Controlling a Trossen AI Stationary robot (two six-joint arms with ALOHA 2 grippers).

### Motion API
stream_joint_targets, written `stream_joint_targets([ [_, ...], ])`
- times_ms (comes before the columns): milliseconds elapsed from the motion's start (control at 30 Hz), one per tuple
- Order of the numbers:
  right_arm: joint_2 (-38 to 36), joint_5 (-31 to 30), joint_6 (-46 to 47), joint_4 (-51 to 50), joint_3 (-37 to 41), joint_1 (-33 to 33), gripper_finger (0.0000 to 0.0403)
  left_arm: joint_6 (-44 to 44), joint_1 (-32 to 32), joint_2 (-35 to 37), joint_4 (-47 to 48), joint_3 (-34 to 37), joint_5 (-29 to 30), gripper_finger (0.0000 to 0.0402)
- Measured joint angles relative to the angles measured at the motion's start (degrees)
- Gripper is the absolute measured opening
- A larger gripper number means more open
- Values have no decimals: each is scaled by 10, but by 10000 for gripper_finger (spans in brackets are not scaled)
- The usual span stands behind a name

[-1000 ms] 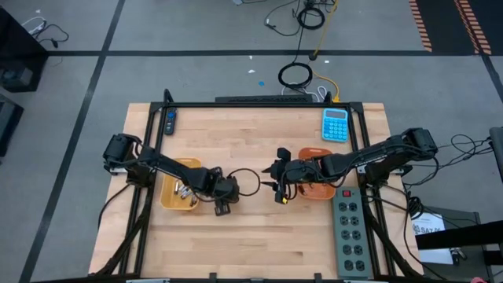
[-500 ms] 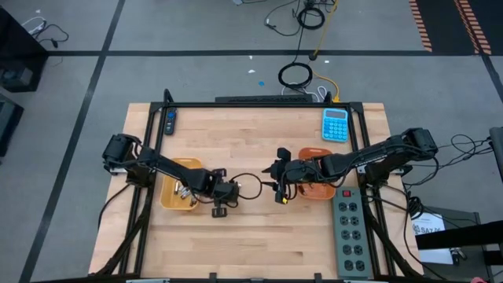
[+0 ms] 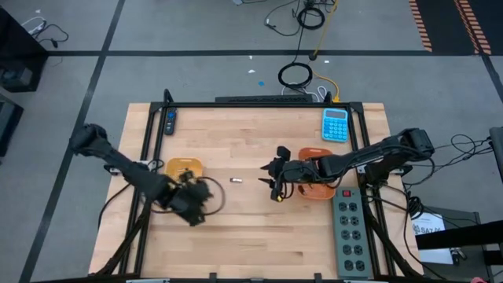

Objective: Sort batteries
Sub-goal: Put the silver battery into the yellow bin

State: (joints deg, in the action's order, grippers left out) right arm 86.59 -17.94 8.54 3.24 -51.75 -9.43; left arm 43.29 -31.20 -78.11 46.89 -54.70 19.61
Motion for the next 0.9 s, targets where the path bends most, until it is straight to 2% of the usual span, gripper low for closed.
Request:
stream_joint_targets([
  [67,16,1,-5,29,0,1,171,93,-29,23,84,0,35,45],
  [167,48,2,-13,27,-28,7,171,220,-68,41,197,2,58,45],
  [300,105,-1,-27,-11,-98,16,171,305,-92,48,235,33,56,52],
  [467,178,7,-69,-51,-180,21,171,315,-98,46,187,88,38,70],
  [633,235,81,-86,-31,-196,59,171,329,-101,46,167,113,34,80],
  [733,265,105,-85,-17,-195,81,171,328,-109,46,165,113,35,109],
  [900,281,120,-104,-9,-195,87,171,312,-111,46,165,113,44,181],
])
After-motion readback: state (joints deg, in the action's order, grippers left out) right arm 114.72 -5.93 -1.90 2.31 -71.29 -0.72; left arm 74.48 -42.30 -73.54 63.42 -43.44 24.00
